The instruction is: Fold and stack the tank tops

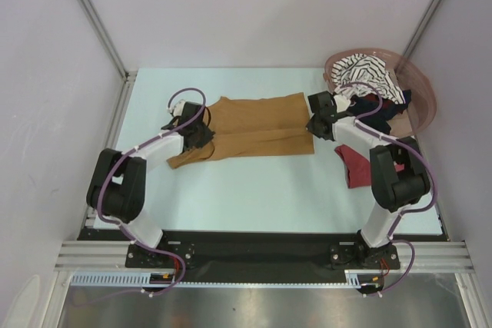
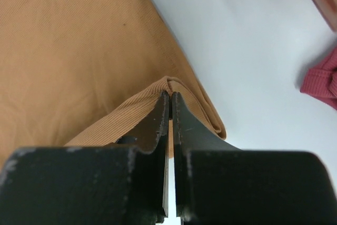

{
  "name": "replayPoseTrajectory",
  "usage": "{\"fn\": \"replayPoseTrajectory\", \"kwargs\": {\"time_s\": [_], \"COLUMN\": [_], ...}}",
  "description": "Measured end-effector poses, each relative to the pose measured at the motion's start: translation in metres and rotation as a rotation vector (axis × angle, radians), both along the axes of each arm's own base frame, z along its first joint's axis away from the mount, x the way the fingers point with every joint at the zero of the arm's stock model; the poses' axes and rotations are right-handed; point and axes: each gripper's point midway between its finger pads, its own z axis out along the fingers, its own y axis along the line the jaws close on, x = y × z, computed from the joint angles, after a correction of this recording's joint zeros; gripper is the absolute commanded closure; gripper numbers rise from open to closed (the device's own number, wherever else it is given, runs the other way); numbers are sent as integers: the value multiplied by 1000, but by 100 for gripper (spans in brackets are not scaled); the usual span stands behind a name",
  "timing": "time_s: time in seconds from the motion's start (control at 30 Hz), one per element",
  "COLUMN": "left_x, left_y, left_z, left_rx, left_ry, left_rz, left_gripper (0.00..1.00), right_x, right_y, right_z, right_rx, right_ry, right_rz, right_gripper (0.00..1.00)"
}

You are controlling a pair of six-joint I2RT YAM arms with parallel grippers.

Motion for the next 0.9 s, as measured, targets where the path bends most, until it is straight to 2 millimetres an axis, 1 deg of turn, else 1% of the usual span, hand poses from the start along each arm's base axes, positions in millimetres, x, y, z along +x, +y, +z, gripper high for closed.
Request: {"fn": "replayPoseTrajectory", "kwargs": {"time_s": [0.23,0.43,0.57,0.6,0.63,0.67,0.7,0.73,0.77,0.8,0.83,0.87,0.9], "left_x": [15,27,35,38,40,42,44,45,47,49,50,51,51], "left_y": [-1,0,3,4,4,4,4,5,6,7,8,9,11], "left_z": [-2,-11,-16,-18,-20,-21,-23,-24,-25,-26,-27,-26,-26], "left_rx": [4,19,28,31,36,39,44,51,60,67,76,83,92], "left_ry": [6,25,39,43,47,50,53,56,61,65,69,70,71], "left_rz": [8,22,34,38,39,38,37,34,31,30,27,28,31], "left_gripper": [100,99,98,92,89,86,70,62,55,41,36,34,30], "right_x": [11,15,25,27,29,31,33,36,38,40,40,41,42], "right_y": [0,-3,-4,-4,-4,-4,-4,-5,-6,-8,-8,-9,-10], "right_z": [-10,-29,-37,-38,-39,-39,-39,-38,-38,-37,-37,-37,-36], "right_rx": [-7,0,6,9,13,18,24,25,25,26,25,26,27], "right_ry": [20,55,62,63,62,61,58,54,50,47,45,43,40], "right_rz": [-8,-11,-20,-22,-25,-27,-32,-34,-36,-38,-38,-39,-40], "right_gripper": [100,100,100,95,91,78,71,65,61,60,59,53,50]}}
